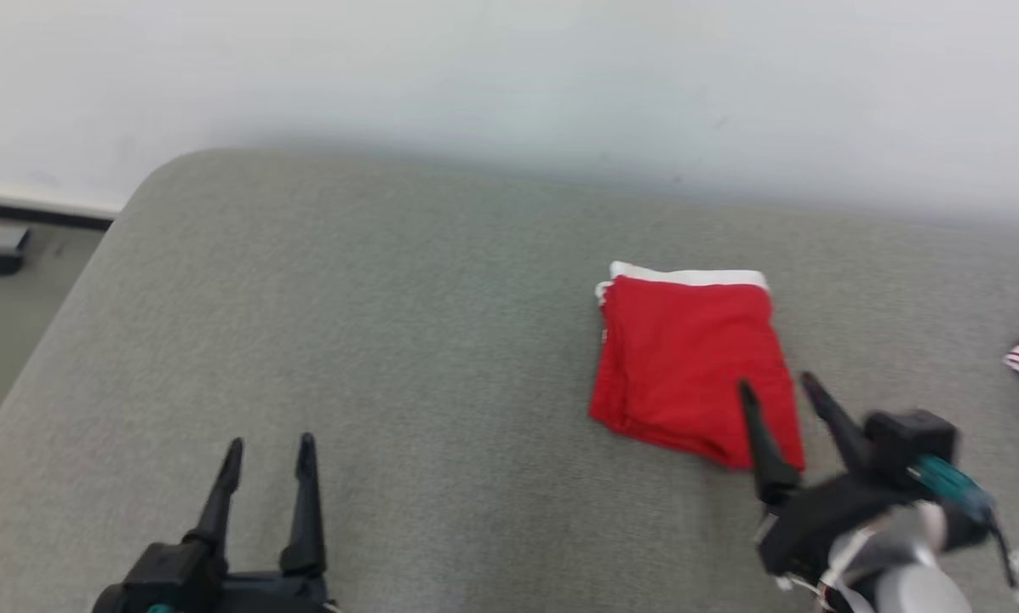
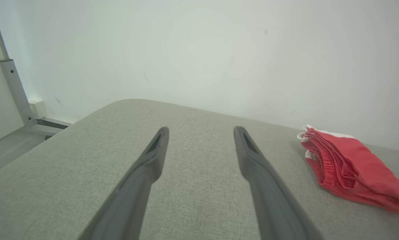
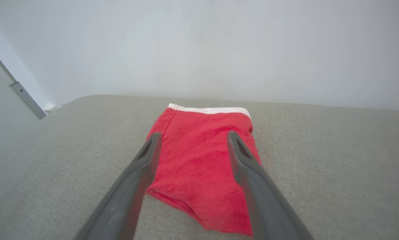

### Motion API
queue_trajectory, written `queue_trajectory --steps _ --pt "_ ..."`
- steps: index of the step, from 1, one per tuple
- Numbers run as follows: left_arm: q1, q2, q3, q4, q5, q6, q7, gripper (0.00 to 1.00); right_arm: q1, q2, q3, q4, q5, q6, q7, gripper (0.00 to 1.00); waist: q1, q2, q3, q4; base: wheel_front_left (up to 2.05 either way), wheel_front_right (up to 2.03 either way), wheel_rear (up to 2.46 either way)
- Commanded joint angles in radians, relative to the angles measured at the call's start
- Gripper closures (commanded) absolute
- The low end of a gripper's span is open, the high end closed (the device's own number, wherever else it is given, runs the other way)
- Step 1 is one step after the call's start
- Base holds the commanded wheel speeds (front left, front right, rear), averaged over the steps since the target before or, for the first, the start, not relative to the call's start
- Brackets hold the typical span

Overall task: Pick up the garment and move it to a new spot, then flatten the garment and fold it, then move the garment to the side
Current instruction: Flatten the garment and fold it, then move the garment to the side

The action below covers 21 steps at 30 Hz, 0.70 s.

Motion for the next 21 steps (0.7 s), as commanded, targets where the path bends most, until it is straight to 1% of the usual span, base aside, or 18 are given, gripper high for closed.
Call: queue_trajectory --steps 1,6,11,15,21 --pt "0.029 0.008 0.023 -0.016 0.020 -0.004 -0.003 0.00 0.049 0.005 -0.038 -0.042 0.007 -0.002 -0.018 0.00 0.0001 0.0000 -0.045 -0.065 0.00 0.00 0.00" --pt "0.072 0.022 0.077 -0.037 0.063 -0.026 -0.004 0.00 0.134 0.007 -0.123 -0.106 0.048 -0.002 -0.070 0.00 0.0001 0.0000 -0.076 -0.140 0.00 0.00 0.00" --pt "0.106 0.022 0.088 -0.032 0.092 -0.058 -0.004 0.00 0.198 0.007 -0.174 -0.093 0.074 -0.002 -0.116 0.00 0.0001 0.0000 -0.097 -0.188 0.00 0.00 0.00" --pt "0.125 0.025 0.088 0.003 0.090 -0.063 -0.004 0.00 0.220 0.007 -0.174 -0.066 0.071 -0.002 -0.125 0.00 0.0001 0.0000 -0.108 -0.211 0.00 0.00 0.00" --pt "0.154 0.030 0.110 0.071 0.067 -0.074 -0.004 0.00 0.239 0.006 -0.147 -0.028 0.030 -0.002 -0.134 0.00 0.0001 0.0000 -0.121 -0.236 0.00 0.00 0.00"
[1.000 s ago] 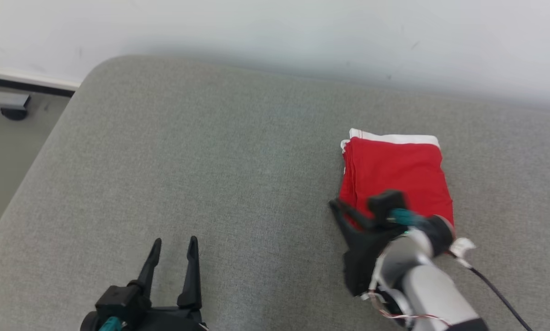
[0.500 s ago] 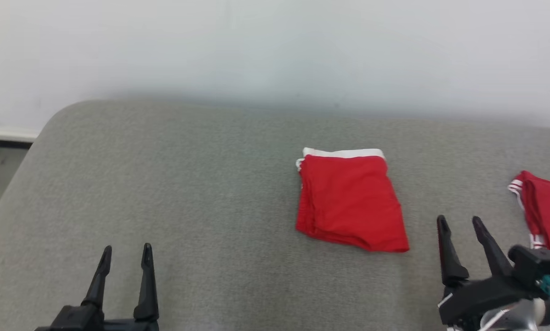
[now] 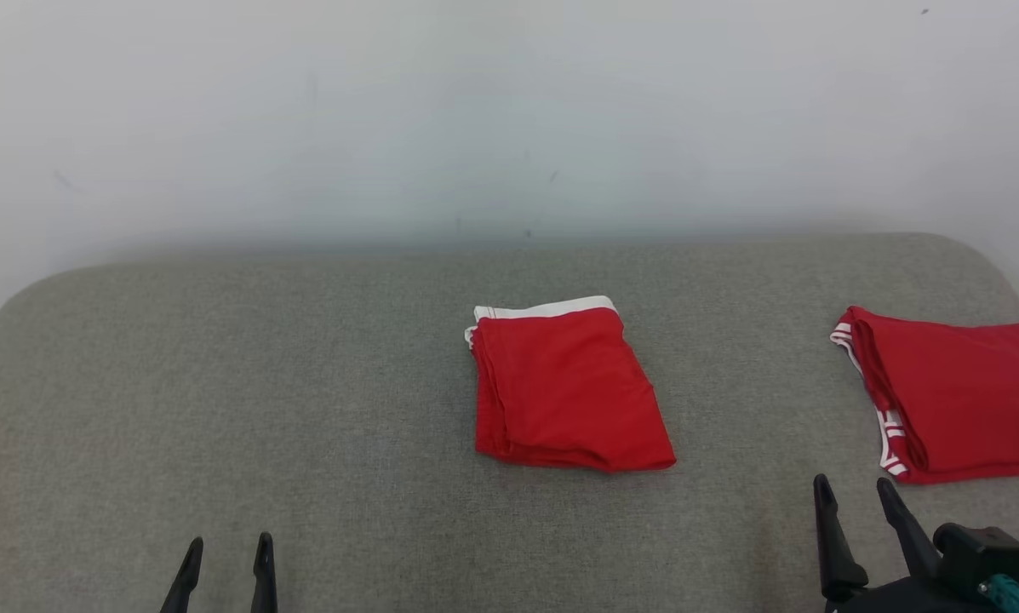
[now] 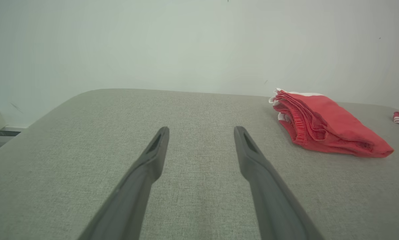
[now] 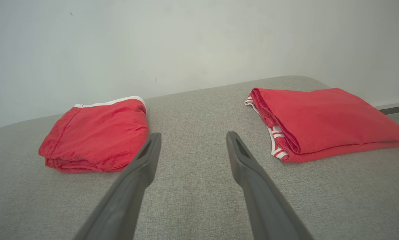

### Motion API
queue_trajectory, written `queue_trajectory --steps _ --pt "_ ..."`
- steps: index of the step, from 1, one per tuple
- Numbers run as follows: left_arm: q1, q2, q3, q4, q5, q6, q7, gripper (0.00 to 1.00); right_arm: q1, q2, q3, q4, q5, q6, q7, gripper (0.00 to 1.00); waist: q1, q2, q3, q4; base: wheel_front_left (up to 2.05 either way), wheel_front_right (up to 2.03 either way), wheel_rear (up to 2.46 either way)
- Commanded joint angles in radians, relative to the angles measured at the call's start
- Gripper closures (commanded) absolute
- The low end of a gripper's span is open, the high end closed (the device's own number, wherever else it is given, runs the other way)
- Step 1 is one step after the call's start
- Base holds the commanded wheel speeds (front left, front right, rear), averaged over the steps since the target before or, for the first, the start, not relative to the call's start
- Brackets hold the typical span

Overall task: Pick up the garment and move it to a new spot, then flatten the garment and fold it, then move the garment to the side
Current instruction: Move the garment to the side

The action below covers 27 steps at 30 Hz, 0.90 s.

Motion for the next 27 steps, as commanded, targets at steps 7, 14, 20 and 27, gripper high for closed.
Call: queue_trajectory --steps 7,14,20,27 --pt "0.057 -0.014 0.028 0.022 -0.002 0.005 -0.004 0.00 0.013 0.001 0.024 0.032 -0.024 -0.002 -0.013 0.00 0.0001 0.0000 -0.020 -0.022 0.00 0.00 0.00" --pt "0.074 -0.030 0.079 -0.003 0.010 0.016 -0.004 0.00 0.010 0.001 0.042 0.030 -0.034 -0.002 -0.007 0.00 0.0001 0.0000 -0.024 -0.015 0.00 0.00 0.00" --pt "0.090 -0.039 0.093 -0.026 0.033 0.004 -0.004 0.00 0.007 0.001 0.055 0.023 -0.032 -0.002 0.000 0.00 0.0001 0.0000 -0.024 -0.006 0.00 0.00 0.00" --pt "0.096 -0.049 0.099 -0.038 0.046 -0.002 -0.004 0.00 0.004 0.001 0.068 0.030 -0.029 -0.002 0.001 0.00 0.0001 0.0000 -0.016 -0.006 0.00 0.00 0.00"
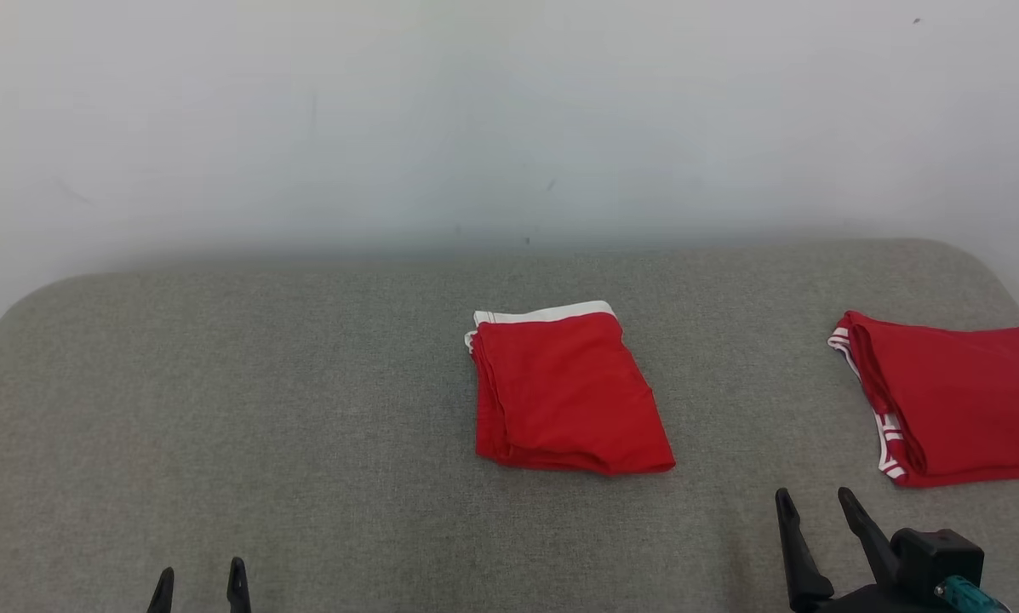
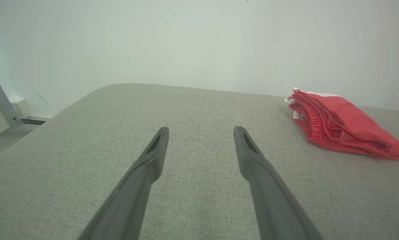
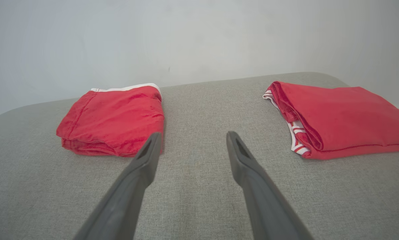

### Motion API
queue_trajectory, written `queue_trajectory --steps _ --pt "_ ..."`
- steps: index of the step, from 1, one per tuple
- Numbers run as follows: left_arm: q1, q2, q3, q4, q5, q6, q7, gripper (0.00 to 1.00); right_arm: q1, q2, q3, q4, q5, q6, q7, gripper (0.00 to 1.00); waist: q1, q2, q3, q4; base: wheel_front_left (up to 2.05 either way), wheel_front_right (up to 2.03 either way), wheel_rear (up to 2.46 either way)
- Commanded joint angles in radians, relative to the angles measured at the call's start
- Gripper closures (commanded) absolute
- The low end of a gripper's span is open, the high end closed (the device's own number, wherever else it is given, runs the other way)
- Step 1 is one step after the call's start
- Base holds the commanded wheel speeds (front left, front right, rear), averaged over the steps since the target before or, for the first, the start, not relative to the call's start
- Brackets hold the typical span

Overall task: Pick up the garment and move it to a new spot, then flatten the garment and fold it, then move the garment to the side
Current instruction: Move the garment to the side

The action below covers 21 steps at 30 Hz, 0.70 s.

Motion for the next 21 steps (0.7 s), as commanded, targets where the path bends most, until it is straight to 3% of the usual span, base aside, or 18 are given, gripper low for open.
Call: queue_trajectory --steps 1,14,16,21 --pt "0.009 -0.003 0.002 -0.004 0.004 -0.003 -0.004 0.00 0.003 0.001 0.002 0.002 0.004 -0.002 -0.003 0.00 0.0000 0.0000 0.001 0.001 0.00 0.00 0.00" --pt "0.021 -0.013 0.012 -0.028 0.015 0.008 -0.004 0.00 -0.042 -0.002 0.015 -0.002 0.008 -0.002 0.032 0.00 0.0000 0.0000 0.006 0.021 0.00 0.00 0.00" --pt "0.027 -0.017 0.017 -0.037 0.011 0.008 -0.004 0.00 -0.069 -0.002 -0.001 0.004 0.028 -0.002 0.091 0.00 0.0000 0.0000 0.006 0.029 0.00 0.00 0.00" --pt "0.024 -0.026 0.010 -0.054 0.018 0.006 -0.004 0.00 -0.204 -0.020 -0.028 0.037 0.039 -0.002 0.370 0.00 0.0000 0.0000 0.021 0.064 0.00 0.00 0.00"
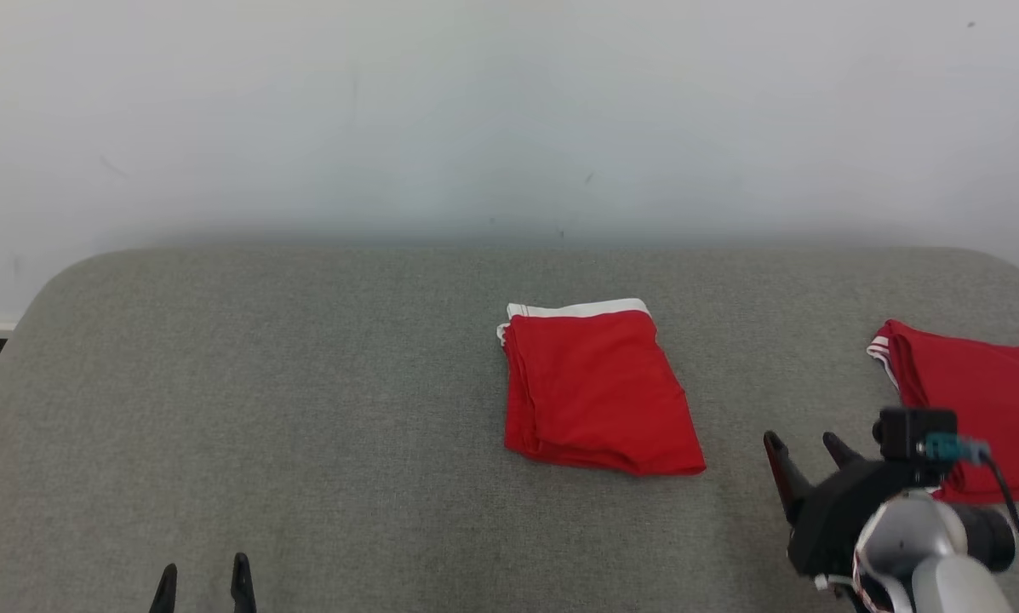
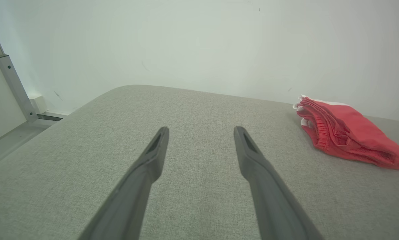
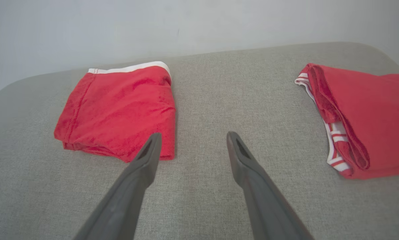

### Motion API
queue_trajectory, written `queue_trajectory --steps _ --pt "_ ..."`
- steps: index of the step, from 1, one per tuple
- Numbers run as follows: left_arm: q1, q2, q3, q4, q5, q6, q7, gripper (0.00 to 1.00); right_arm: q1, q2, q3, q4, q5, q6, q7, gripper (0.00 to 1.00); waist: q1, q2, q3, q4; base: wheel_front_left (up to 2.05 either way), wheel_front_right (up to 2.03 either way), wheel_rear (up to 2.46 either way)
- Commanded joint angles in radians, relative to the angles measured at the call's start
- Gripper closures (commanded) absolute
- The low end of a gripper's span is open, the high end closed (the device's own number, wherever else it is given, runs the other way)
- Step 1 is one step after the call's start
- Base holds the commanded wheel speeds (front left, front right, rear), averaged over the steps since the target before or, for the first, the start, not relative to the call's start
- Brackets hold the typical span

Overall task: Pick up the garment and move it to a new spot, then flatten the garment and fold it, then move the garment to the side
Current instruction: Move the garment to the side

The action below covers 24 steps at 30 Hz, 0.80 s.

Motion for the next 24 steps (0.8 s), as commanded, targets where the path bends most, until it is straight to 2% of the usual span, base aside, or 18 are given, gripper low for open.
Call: queue_trajectory --steps 1,5,9,17,24 --pt "-0.002 -0.006 -0.002 -0.009 0.008 0.002 -0.004 0.00 -0.066 0.001 -0.020 0.014 -0.001 -0.002 0.089 0.00 0.0000 0.0000 0.020 0.025 0.00 0.00 0.00" --pt "-0.028 -0.010 -0.014 -0.027 0.015 -0.003 -0.004 0.00 -0.241 0.008 -0.065 0.072 -0.026 -0.002 0.302 0.00 0.0000 0.0000 0.076 0.068 0.00 0.00 0.00" --pt "-0.054 -0.017 -0.026 -0.038 0.023 -0.010 -0.004 0.00 -0.384 0.013 -0.122 0.160 -0.077 -0.002 0.430 0.00 0.0000 0.0000 0.144 0.124 0.00 0.00 0.00" --pt "-0.112 -0.033 -0.046 -0.039 0.044 -0.027 -0.004 0.00 -0.527 0.017 -0.238 0.343 -0.198 -0.002 0.444 0.00 0.0000 0.0000 0.233 0.214 0.00 0.00 0.00" --pt "-0.130 -0.041 -0.035 -0.033 0.045 -0.031 -0.004 0.00 -0.555 0.020 -0.276 0.459 -0.211 -0.002 0.417 0.00 0.0000 0.0000 0.247 0.225 0.00 0.00 0.00"
